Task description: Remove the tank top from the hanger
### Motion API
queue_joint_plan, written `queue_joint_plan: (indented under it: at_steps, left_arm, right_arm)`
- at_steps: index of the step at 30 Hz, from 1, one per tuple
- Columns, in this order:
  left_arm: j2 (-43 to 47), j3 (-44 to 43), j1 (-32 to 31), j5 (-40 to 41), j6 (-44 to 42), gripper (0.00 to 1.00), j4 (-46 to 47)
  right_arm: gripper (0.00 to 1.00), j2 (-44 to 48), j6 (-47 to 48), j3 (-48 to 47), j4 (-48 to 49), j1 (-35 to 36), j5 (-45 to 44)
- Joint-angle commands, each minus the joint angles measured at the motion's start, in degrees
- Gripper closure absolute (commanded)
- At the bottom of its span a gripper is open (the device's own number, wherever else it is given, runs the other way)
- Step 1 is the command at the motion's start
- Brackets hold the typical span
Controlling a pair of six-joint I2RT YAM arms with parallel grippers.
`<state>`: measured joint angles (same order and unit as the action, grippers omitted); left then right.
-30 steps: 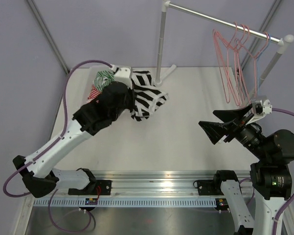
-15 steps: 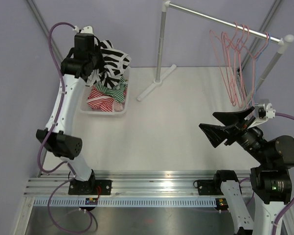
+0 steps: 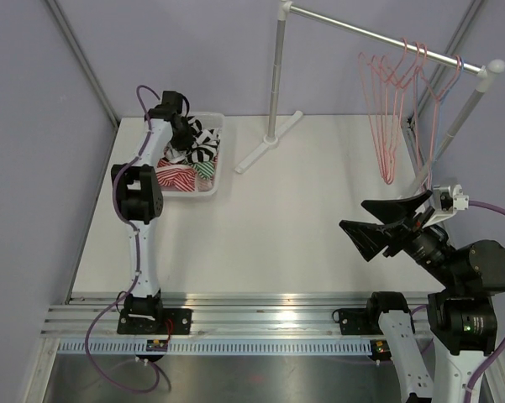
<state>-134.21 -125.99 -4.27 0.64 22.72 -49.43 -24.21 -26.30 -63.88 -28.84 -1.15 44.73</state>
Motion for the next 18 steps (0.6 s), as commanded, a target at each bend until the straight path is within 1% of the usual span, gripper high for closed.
queue_joint_plan:
  at_steps: [1, 3, 4, 6, 10, 13, 16, 17, 18]
  left_arm:
    - [-8.51, 1.36, -0.03, 2.26, 0.66, 1.0, -6.64]
    - [-8.53, 1.53, -0.47, 5.67, 0.74, 1.0, -6.74]
    - [-7.74, 2.93, -0.3, 5.34, 0.92, 1.0, -5.17]
    - [-5.72, 2.95, 0.4, 4.36, 1.88, 1.0, -4.89]
    - [-3.69, -2.31, 1.72, 4.46, 2.94, 1.0, -7.25]
    - [0.17, -1.81, 2.95, 4.36, 4.43, 1.0, -6.65]
    - [4.74, -0.57, 3.92, 3.75, 5.58, 0.87, -5.07]
    - [5.53, -0.48, 4.18, 3.49, 5.75, 0.71, -4.89]
    - [6.76, -0.57, 4.27, 3.05, 5.84, 0.6, -4.54]
  right_arm:
    - [0.0, 0.74, -0.85, 0.33, 0.28, -0.17, 1.85]
    - [0.0, 0.91, -0.59, 0.42, -0.16, -0.17, 1.85]
    - [0.0, 0.83, -0.68, 0.51, -0.51, -0.17, 1.85]
    - [0.01, 0.91, -0.33, 0.51, -0.87, -0.17, 1.85]
    - [0.0, 0.65, -0.41, 0.24, -0.52, -0.17, 1.85]
    - [0.01, 0.39, -0.41, -0.02, -0.43, -0.17, 1.94]
    - [0.01, 0.21, -0.41, -0.28, -0.69, -0.08, 1.94]
    - [0.0, 0.21, -0.33, -0.28, -0.6, -0.17, 1.94]
    - [0.01, -0.05, -0.33, -0.46, -0.78, -0.17, 2.03]
